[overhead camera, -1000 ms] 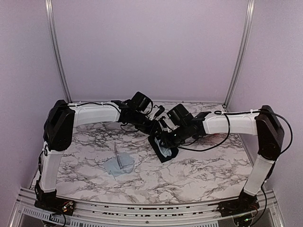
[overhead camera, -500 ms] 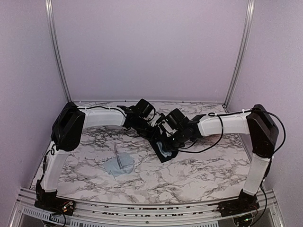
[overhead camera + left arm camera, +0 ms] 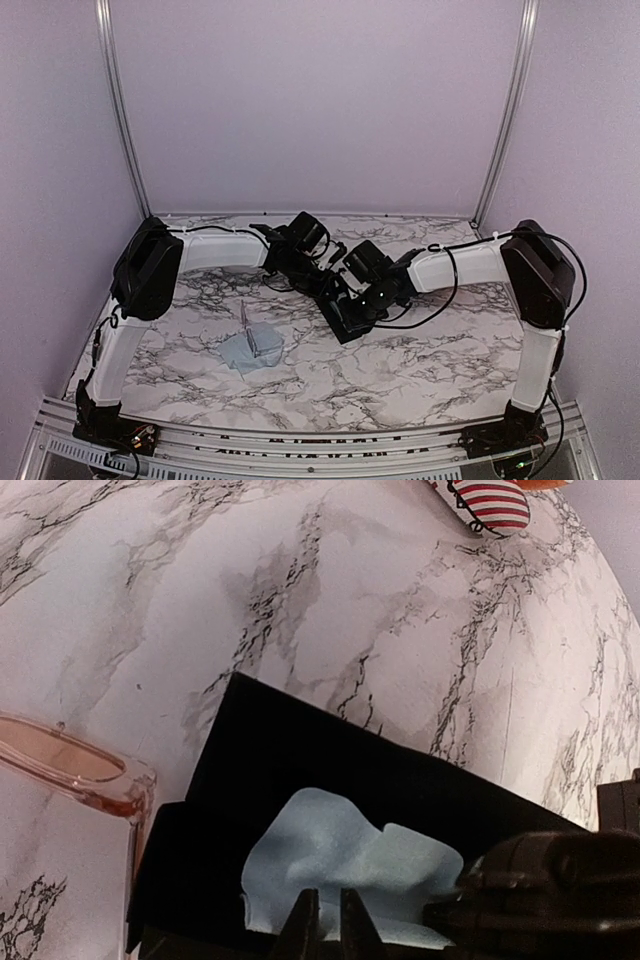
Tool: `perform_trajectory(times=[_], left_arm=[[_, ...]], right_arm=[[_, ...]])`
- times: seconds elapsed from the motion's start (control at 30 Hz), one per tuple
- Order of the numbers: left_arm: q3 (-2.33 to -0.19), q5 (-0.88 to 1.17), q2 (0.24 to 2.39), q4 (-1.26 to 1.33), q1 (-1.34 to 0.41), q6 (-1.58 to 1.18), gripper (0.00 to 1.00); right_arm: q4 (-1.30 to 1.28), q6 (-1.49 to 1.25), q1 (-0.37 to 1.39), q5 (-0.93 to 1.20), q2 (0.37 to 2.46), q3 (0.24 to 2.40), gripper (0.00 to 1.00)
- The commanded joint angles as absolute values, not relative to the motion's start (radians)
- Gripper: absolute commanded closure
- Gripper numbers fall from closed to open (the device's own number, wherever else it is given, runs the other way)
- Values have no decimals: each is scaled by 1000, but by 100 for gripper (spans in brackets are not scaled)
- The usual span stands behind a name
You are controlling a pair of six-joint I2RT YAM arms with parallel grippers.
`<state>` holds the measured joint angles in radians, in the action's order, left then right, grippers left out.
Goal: Organize the sunglasses
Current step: Adjust the folded cleaning cloth on the sunglasses case.
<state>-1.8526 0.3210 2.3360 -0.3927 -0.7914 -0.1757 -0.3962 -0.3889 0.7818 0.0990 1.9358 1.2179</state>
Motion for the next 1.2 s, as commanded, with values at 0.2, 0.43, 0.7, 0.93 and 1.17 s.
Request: perform_trajectory(times=[0.2, 0.43, 0.7, 0.93, 1.17], left_arm=[[-1871, 283, 2315, -431, -795, -163, 92], [-1858, 318, 2260, -406, -796, -178, 92], [-1821, 326, 2176, -375, -795, -194, 86], [-1817, 310, 2177, -378, -758, -157, 76], [-1825, 320, 2234, -397, -744, -123, 74]], right_arm=[[-417, -330, 784, 135, 1931, 1278, 95], [-448, -340, 784, 161, 1869, 1377, 93], [-494, -358, 784, 54, 1799, 1396, 92], [-529, -364, 784, -29, 1706, 1310, 77], [-572, -363, 781, -80, 1685, 1280, 70]])
